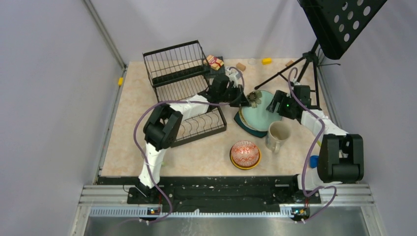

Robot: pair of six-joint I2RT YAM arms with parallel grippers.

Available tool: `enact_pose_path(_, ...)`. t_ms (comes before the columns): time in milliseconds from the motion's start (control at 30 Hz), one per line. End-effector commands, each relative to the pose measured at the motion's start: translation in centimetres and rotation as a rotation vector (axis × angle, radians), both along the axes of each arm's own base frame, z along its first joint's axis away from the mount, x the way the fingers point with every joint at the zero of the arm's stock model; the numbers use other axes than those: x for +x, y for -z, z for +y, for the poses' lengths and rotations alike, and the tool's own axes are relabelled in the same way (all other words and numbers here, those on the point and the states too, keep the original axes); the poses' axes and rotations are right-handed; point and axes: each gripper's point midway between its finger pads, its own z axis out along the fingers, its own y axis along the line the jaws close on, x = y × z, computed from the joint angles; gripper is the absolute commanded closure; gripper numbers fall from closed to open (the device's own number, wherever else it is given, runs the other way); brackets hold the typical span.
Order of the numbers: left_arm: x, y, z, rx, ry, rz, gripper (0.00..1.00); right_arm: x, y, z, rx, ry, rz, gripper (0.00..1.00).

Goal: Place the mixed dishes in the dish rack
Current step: Pick up the plate at the center of the board.

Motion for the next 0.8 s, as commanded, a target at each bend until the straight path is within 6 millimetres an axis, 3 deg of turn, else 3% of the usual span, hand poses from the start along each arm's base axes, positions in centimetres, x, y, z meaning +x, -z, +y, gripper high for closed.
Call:
enact_pose_path(0, -1.2, -9.6, -1.8, -0.154, 0.092, -0.217, 1.00, 1.1, -4.9, -0.4, -0.022, 0.039, -0.134, 0.19)
enact_pose_path(400, -0.6, -12.8, -0.6, -0.254, 0.071, -0.273, 1.00, 0.5, -9.0, -1.5, -0.035, 0.110, -0.231, 0.14)
enact_pose_path(567, 0.3, -12.7, 0.1, -0.264, 0.032, -0.252, 1.00, 0.4, -8.9, -0.9, -0.004, 0.099, -0.226, 0.14)
enact_pose_path(767, 1.4, -15.8, 2.1, -0.413, -0.007, -0.237, 1.00, 0.4, -9.2, 0.4, 0.068, 0.064, -0.227, 0.14)
